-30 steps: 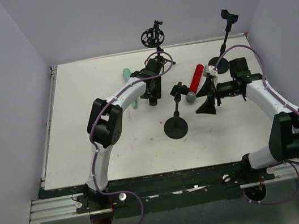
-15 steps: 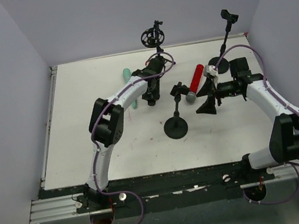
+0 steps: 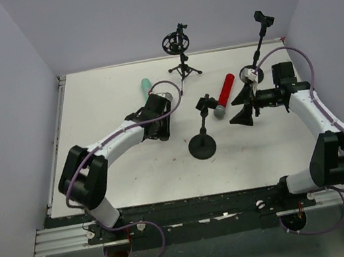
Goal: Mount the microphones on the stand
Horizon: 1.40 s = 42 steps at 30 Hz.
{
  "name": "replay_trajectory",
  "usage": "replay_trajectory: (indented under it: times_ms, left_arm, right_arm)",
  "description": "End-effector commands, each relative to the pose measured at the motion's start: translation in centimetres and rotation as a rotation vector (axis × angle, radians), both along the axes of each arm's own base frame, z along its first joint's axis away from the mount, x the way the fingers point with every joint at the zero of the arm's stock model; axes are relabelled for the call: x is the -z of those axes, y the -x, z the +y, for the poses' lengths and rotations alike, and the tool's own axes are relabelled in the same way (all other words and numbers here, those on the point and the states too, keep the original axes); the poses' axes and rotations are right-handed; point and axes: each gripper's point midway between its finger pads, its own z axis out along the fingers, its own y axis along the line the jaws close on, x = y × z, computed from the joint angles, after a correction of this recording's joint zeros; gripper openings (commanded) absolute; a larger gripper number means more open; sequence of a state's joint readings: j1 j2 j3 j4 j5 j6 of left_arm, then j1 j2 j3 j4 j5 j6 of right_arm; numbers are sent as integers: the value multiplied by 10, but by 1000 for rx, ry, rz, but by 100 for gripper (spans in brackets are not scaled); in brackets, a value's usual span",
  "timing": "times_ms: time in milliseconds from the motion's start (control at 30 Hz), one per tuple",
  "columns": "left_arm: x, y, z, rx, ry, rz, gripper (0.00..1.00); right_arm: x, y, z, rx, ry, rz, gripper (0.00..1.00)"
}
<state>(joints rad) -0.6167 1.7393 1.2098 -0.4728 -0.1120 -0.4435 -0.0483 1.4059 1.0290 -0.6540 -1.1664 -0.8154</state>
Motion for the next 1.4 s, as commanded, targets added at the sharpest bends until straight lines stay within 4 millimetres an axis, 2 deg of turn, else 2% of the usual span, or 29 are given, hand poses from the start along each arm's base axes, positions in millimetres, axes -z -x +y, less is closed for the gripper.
replay_trajectory:
  times_ms: [0,100,233,333,467,533,567,800,833,867,900,933,1067,1200,1367]
  left_arm:
    - [-25,24,-10,28,231,-117,0]
    - [-27,48,-5,39,325,-143,0]
    - [-27,68,-1,21,404,-142,0]
    - [-19,83,-3,20,458,-105,0]
    - [-15,93,-4,-13,522,-88,0]
    - [-5,97,1,-40,470,-57,0]
    - [9,101,9,-72,372,-22,0]
    - [39,137,26,-120,103,79,1]
    - [43,142,26,-120,89,92,4]
    - [47,145,27,-128,81,104,12]
    - [49,146,27,-131,77,105,26]
    - [51,145,27,-131,71,107,34]
    - [38,130,21,-115,45,69,61]
    - [26,106,8,-84,9,55,72]
    - [29,83,1,-78,-7,104,73]
  right_arm:
    - [-26,0,-10,37,-34,-8,100]
    - [-33,3,-11,49,-50,1,100]
    - [-35,15,-5,28,-107,77,100]
    - [-32,35,-1,-12,-131,142,100]
    - [-22,66,4,-71,-127,210,100]
    - [-19,77,5,-98,-127,219,100]
    - [-19,83,7,-110,-144,229,100]
    - [-22,85,11,-131,-202,219,100]
    - [-22,88,12,-137,-202,224,100]
    - [-21,90,12,-144,-203,224,100]
    - [-20,91,12,-147,-204,227,100]
    - [-20,92,12,-147,-201,231,100]
    - [-22,94,12,-150,-193,209,100]
    - [-23,96,12,-150,-191,205,100]
    - [-24,98,12,-152,-186,196,99]
